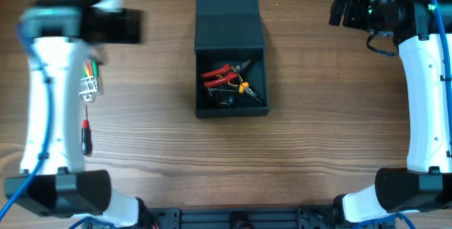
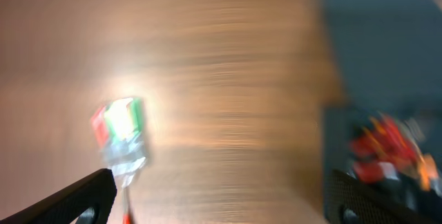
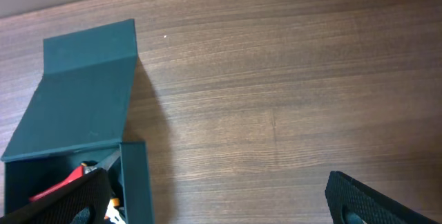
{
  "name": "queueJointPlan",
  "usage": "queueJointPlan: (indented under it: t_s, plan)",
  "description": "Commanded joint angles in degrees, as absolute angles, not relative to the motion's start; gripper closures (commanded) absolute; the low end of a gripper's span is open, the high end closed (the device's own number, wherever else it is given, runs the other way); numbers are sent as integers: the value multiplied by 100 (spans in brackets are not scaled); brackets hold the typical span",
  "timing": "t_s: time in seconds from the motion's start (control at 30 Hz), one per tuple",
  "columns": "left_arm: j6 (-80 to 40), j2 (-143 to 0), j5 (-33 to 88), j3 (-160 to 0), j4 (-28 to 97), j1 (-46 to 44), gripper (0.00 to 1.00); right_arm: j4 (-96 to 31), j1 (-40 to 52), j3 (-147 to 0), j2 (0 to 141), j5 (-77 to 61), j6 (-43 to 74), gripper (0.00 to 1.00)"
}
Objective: Pack container
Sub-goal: 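Move the left gripper over the clear screwdriver case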
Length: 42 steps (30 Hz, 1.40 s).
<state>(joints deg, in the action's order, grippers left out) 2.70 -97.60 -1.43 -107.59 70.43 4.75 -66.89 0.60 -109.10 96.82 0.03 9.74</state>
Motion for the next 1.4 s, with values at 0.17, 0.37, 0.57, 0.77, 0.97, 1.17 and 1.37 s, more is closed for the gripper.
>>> queueJointPlan:
  t_s: [0.17, 0.37, 0.57, 0.77, 0.97, 1.17, 1.37]
  plan:
    - [-921, -10718, -73, -10748, 7076, 1809, 0, -6689, 89, -10899, 9778, -3, 897, 0]
    - [-451, -11668, -73, -10748, 6829, 1828, 0, -6694, 89, -10899, 9778, -1, 895, 0]
    - [134, -12213, -276, -10748, 6681, 1833, 0, -6700, 89, -10899, 9778, -3, 766, 0]
    - [237, -12261, -443, -10748, 6442, 1907, 0, -6716, 89, -10899, 9778, -1, 751, 0]
    - [239, -12265, -440, -10704, 6453, 2115, 0, -6718, 89, -10899, 9778, -1, 751, 0]
    - [609, -12265, -397, -10075, 6178, 2294, 0, -6772, 89, -10899, 9778, -3, 753, 0]
    - [622, -12265, -397, -9511, 5623, 2294, 0, -6847, 89, -10899, 9778, -3, 753, 0]
